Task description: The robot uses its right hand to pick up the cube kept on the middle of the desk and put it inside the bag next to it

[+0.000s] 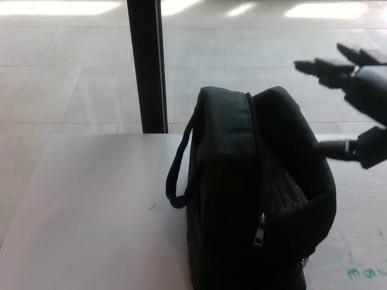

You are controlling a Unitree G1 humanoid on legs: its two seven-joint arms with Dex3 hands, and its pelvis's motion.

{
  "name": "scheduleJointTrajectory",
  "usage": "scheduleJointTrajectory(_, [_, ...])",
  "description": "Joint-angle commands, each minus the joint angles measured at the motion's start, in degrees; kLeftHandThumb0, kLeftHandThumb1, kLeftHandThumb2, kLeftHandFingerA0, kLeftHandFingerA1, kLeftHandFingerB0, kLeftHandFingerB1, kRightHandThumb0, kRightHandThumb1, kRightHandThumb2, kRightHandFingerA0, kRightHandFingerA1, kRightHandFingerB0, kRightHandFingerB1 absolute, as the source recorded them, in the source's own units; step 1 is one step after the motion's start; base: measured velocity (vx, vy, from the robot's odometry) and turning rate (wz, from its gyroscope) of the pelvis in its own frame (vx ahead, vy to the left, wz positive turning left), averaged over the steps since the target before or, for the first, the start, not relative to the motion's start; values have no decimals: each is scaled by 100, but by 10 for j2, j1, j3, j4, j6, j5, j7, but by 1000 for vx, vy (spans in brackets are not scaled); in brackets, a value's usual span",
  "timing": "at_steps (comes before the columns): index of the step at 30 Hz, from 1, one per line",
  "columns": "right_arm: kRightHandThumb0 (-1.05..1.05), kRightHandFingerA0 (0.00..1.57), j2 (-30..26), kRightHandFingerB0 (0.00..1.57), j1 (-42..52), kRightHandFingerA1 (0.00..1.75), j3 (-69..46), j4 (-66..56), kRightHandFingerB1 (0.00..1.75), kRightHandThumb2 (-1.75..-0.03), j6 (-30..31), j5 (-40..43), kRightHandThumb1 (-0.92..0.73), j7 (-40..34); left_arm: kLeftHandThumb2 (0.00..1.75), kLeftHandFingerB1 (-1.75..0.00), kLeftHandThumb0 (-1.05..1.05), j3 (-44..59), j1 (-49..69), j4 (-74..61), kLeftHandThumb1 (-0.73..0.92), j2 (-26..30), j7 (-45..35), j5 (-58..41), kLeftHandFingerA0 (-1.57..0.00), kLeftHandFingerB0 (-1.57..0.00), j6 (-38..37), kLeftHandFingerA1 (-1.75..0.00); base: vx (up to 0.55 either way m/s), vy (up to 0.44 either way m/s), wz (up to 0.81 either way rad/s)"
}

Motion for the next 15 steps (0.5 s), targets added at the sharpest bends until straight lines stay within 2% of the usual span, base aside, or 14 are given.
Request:
scheduleJointTrajectory(1, [-54, 9, -21, 36, -14, 42, -81, 6, 34, -59, 38, 48, -63, 7, 90, -54, -64, 3, 9, -4, 54, 7, -4, 1, -29, -33, -11, -57, 0, 0, 0])
scheduleJointTrajectory(2, [-52, 13, -26, 39, -8, 43, -108, 5, 35, -59, 35, 58, -63, -1, 89, -53, -65, 1, 8, -3, 53, 8, -6, 2, -29, -31, -10, -57, 0, 0, 0])
scheduleJointTrajectory(3, [-58, 13, -31, 32, -3, 50, -130, 1, 47, -80, 41, 60, -49, -4, 88, -54, -62, 4, 7, -2, 52, 7, -8, -3, -27, -30, -5, -57, 0, 0, 0])
scheduleJointTrajectory(6, [-54, 20, -46, 30, 37, 51, -214, -15, 46, -80, 50, 86, -51, 0, 89, -54, -60, 5, 6, 1, 52, 5, -5, -3, -29, -30, -4, -58, 0, 0, 0])
scheduleJointTrajectory(7, [-48, 26, -46, 39, 52, 43, -241, -22, 35, -60, 62, 91, -65, 3, 88, -54, -61, 6, 7, 1, 52, 5, -2, -2, -29, -31, -3, -58, 0, 0, 0])
scheduleJointTrajectory(8, [-48, 26, -45, 39, 67, 43, -266, -24, 36, -60, 66, 99, -65, 6, 88, -54, -60, 9, 7, 1, 51, 4, -5, -7, -27, -30, 0, -58, 0, 0, 0])
scheduleJointTrajectory(9, [-51, 19, -45, 31, 82, 50, -292, -20, 46, -79, 75, 106, -51, 9, 88, -54, -60, 13, 9, 1, 51, 4, -5, -9, -28, -30, -3, -58, 0, 0, 0])
scheduleJointTrajectory(10, [-51, 19, -44, 31, 82, 50, -290, -20, 46, -79, 75, 106, -51, 9, 88, -54, -60, 15, 10, 2, 51, 5, -5, -9, -28, -30, -4, -58, 0, 0, 0])
scheduleJointTrajectory(11, [-41, 20, -33, 38, 123, 42, -351, -12, 36, -59, 87, 127, -64, 12, 88, -55, -59, 16, 7, 3, 51, 2, 0, -10, -29, -33, 6, -58, 0, 0, 0])
scheduleJointTrajectory(12, [-50, 16, -27, 31, 155, 50, -393, -1, 46, -79, 88, 141, -52, 14, 88, -56, -56, 16, 6, 3, 51, 0, 3, -10, -28, -34, 11, -57, 0, 0, 0])
scheduleJointTrajectory(13, [-47, 26, -25, 41, 172, 47, -408, 6, 36, -60, 78, 143, -64, 8, 88, -56, -57, 16, 6, 1, 52, -1, 4, -10, -30, -35, 13, -59, 0, 0, 0])
scheduleJointTrajectory(14, [-46, 23, -16, 39, 200, 44, -437, 19, 35, -61, 71, 142, -65, -4, 88, -56, -57, 14, 10, -8, 52, -2, 5, -9, -29, -34, 16, -58, 0, 0, 0])
scheduleJointTrajectory(15, [-50, 18, -9, 32, 211, 50, -454, 28, 46, -77, 72, 150, -50, -9, 88, -55, -57, 14, 12, -11, 52, -2, 6, -8, -30, -33, 17, -58, 0, 0, 0])
